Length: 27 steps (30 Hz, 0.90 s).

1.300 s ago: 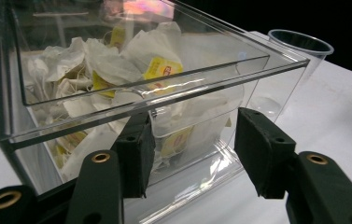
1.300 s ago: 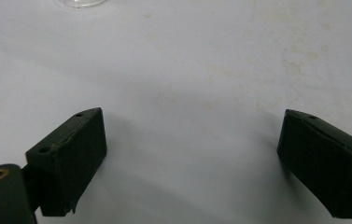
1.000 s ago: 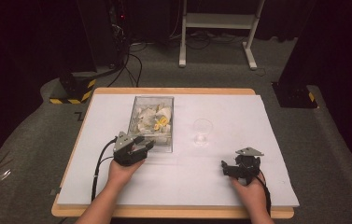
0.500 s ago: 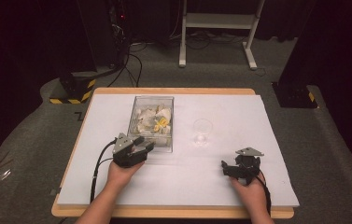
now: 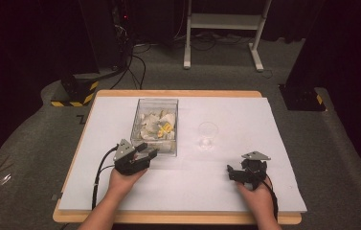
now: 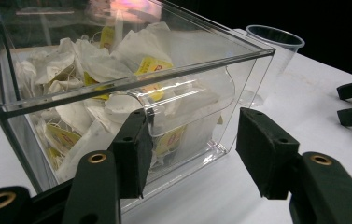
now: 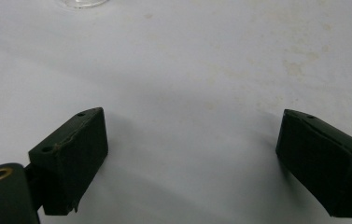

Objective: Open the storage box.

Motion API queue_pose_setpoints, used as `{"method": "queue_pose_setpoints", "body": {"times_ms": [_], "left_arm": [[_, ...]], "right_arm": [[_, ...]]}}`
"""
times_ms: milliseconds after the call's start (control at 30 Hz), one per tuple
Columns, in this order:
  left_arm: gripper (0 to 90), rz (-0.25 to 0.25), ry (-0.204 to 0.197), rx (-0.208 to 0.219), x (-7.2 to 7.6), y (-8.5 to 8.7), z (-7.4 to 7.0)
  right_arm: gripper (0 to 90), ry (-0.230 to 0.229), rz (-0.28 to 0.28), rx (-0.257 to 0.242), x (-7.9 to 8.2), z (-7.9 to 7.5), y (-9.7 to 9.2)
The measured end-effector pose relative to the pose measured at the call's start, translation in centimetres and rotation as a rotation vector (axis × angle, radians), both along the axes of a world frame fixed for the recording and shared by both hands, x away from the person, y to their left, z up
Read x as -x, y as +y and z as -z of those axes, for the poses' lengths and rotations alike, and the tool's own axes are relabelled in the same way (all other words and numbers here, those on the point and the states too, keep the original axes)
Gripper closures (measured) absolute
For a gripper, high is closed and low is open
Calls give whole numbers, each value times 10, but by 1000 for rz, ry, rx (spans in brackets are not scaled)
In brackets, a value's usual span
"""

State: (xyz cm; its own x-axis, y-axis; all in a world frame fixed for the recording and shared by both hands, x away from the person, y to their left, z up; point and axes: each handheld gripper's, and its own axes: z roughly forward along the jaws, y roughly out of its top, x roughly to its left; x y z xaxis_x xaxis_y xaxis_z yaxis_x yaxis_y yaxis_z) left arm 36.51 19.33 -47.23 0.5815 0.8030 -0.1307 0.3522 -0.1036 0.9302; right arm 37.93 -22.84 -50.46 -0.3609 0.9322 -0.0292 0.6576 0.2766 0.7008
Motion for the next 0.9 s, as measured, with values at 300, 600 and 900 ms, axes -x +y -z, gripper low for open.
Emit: {"method": "queue_pose_setpoints", "body": {"times_ms": [300, 600, 900], "left_arm": [[462, 14, 0, 2, 7, 1, 0], [460, 24, -6, 3, 12, 2, 1], [460, 36, -6, 2, 15, 4, 1]], "right_arm": [[90, 2, 0, -1, 0, 0, 0], [90, 2, 1, -1, 0, 0, 0], [90, 0, -1, -1, 0, 0, 0]]}}
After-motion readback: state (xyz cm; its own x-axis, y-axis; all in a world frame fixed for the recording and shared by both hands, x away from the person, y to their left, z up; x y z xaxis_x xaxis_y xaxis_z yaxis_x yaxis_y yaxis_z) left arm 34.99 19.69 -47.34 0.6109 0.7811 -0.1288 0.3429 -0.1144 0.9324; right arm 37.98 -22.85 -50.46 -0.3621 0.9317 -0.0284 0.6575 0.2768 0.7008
